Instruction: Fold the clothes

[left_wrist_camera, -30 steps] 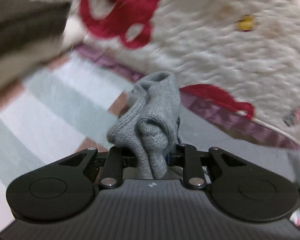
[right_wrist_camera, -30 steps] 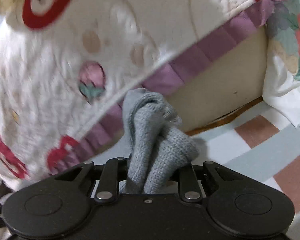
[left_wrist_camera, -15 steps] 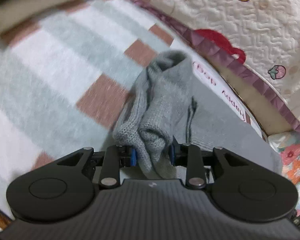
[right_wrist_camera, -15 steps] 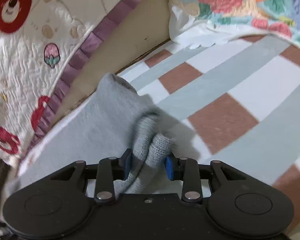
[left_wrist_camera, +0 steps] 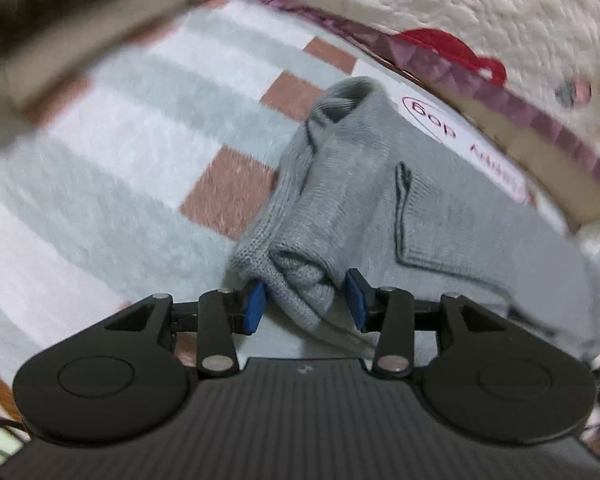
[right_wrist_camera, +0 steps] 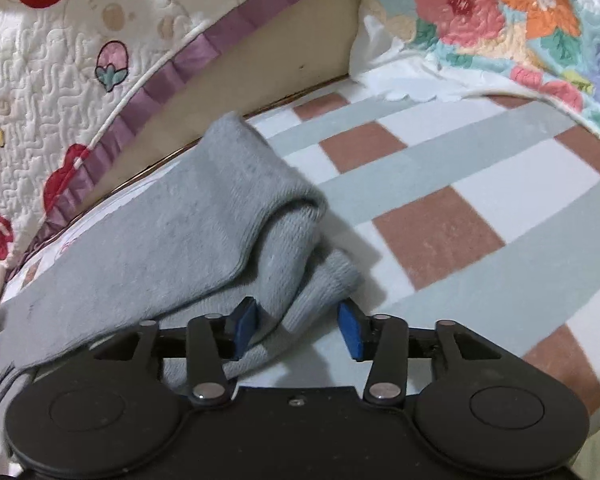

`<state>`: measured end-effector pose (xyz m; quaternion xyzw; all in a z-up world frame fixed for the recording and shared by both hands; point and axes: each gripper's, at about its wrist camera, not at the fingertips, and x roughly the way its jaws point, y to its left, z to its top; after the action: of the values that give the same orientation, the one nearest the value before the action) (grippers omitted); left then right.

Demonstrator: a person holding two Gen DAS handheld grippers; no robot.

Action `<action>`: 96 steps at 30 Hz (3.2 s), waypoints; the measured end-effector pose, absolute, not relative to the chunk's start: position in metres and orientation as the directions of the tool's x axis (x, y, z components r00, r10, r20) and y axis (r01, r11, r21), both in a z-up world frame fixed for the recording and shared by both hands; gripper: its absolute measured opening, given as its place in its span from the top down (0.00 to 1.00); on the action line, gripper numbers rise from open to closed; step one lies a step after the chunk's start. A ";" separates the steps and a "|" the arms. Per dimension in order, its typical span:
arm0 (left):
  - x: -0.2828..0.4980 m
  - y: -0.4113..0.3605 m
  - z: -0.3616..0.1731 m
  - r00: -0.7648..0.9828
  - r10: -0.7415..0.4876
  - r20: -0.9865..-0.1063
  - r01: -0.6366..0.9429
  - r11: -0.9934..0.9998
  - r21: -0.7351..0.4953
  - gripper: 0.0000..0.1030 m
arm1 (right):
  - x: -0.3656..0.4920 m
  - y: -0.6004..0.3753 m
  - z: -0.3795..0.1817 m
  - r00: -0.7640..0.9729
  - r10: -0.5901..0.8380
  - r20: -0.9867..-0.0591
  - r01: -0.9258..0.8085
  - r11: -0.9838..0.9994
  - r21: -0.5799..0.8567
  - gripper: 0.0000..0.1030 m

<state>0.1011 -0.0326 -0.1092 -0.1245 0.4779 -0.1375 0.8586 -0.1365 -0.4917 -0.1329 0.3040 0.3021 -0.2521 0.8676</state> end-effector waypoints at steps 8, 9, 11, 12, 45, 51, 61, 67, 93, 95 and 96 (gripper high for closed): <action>0.085 -0.042 -0.075 0.542 -0.278 -0.793 0.057 0.954 -0.295 0.60 | -0.141 -0.472 -0.125 0.633 -0.248 -0.733 0.616 0.735 0.284 0.47; 0.083 -0.044 -0.072 0.550 -0.280 -0.787 0.069 0.954 -0.291 0.60 | -0.146 -0.467 -0.122 0.626 -0.247 -0.740 0.612 0.743 0.270 0.47; 0.079 -0.049 -0.065 0.564 -0.284 -0.776 0.092 0.955 -0.282 0.59 | -0.155 -0.458 -0.118 0.610 -0.245 -0.753 0.604 0.759 0.242 0.46; 0.078 -0.051 -0.062 0.571 -0.286 -0.770 0.103 0.955 -0.278 0.59 | -0.162 -0.455 -0.117 0.605 -0.246 -0.757 0.609 0.756 0.241 0.46; 0.160 -0.074 -0.108 0.717 -0.273 -0.641 0.255 0.959 -0.124 0.39 | -0.057 -0.487 -0.122 0.712 -0.319 -0.625 0.394 0.919 -0.021 0.55; 0.139 -0.071 -0.081 0.756 -0.266 -0.599 0.243 0.963 -0.120 0.42 | -0.088 -0.499 -0.098 0.697 -0.323 -0.640 0.571 0.790 0.223 0.48; 0.059 -0.172 -0.095 0.537 -0.596 -0.597 0.589 0.771 -0.240 0.42 | -0.158 -0.506 -0.149 0.785 -0.101 -0.611 0.605 0.336 0.722 0.30; 0.077 -0.170 -0.107 0.468 -0.620 -0.631 0.559 0.760 -0.332 0.42 | -0.149 -0.496 -0.160 0.847 -0.028 -0.531 0.513 0.307 0.802 0.30; 0.088 -0.163 -0.118 0.395 -0.649 -0.650 0.607 0.716 -0.346 0.41 | -0.100 -0.495 -0.143 0.884 -0.110 -0.454 0.435 0.549 0.714 0.63; 0.087 -0.166 -0.118 0.401 -0.639 -0.656 0.618 0.718 -0.322 0.41 | -0.104 -0.500 -0.157 0.880 -0.101 -0.464 0.450 0.488 0.748 0.56; 0.085 -0.168 -0.118 0.404 -0.633 -0.660 0.625 0.718 -0.306 0.41 | -0.106 -0.503 -0.166 0.881 -0.092 -0.465 0.453 0.448 0.771 0.55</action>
<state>0.0855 -0.1676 -0.1176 -0.0051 0.3964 -0.3753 0.8379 -0.1062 -0.5026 -0.1661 0.4992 0.1809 -0.1640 0.8314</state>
